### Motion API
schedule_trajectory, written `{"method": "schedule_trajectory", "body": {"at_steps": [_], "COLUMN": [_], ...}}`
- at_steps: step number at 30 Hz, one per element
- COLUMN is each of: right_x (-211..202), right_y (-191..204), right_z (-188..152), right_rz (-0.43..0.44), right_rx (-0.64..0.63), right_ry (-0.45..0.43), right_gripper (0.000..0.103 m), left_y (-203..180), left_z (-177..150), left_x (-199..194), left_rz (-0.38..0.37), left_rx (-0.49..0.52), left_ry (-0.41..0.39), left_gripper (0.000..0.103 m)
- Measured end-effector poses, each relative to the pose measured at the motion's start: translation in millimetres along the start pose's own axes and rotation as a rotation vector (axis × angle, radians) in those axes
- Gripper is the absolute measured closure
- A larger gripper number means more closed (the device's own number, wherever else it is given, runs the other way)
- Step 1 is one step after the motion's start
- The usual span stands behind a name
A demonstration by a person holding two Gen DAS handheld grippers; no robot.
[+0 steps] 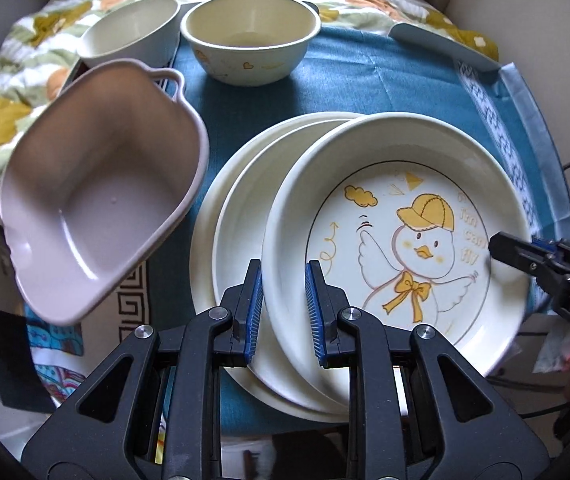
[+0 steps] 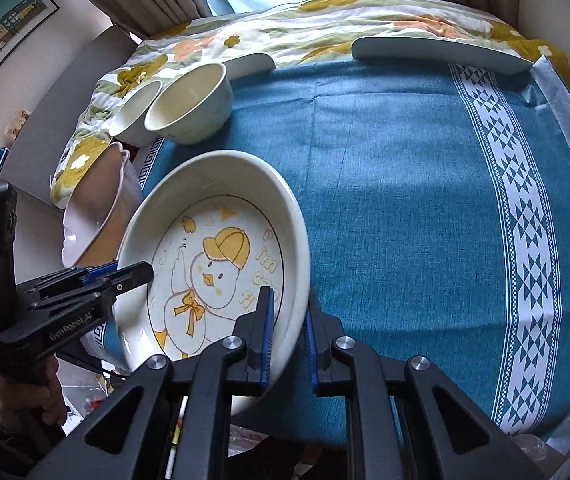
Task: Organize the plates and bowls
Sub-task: 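Lower the duck-drawing plate onto the plate stack with the left gripper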
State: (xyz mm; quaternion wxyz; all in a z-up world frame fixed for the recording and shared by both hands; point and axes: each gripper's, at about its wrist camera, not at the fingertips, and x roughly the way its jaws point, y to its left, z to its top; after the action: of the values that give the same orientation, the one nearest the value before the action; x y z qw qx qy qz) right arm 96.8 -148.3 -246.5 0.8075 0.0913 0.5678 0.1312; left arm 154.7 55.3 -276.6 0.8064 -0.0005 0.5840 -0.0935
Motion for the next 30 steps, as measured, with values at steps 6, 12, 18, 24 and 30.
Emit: {"method": "schedule_trajectory", "body": {"at_steps": [6,12,18,24,30], "right_x": [-1.2,0.4,5.2,9.1,9.3], "right_y": [5.4,12.0,21.2,28.2,28.4], "right_z": [0.8,-0.7,-2.7,-3.4,-3.0], "right_rz": [-0.03,-0.059,-0.087,-0.125,-0.128], "right_rx": [-0.039,-0.074,-0.111,-0.146,-0.144], "right_ry": [-0.015,-0.019,-0.021,-0.023,-0.02], "right_gripper": [0.09,0.09,0.09,0.09,0.09], "left_y": [-13.9,-27.8,-19.6,-18.6,-19.0], "left_z": [-1.6,-3.2,-5.3,-5.5,-6.1], "left_x": [-0.2,-7.3,-10.2,-10.1,-10.3], "left_rz": [0.091,0.208,0.245,0.253,0.247], "left_rx": [0.062,0.153,0.152,0.152,0.146], "left_ry": [-0.022,-0.075,-0.09,-0.097,-0.098], "left_gripper": [0.084,0.084,0.084,0.084,0.084]}}
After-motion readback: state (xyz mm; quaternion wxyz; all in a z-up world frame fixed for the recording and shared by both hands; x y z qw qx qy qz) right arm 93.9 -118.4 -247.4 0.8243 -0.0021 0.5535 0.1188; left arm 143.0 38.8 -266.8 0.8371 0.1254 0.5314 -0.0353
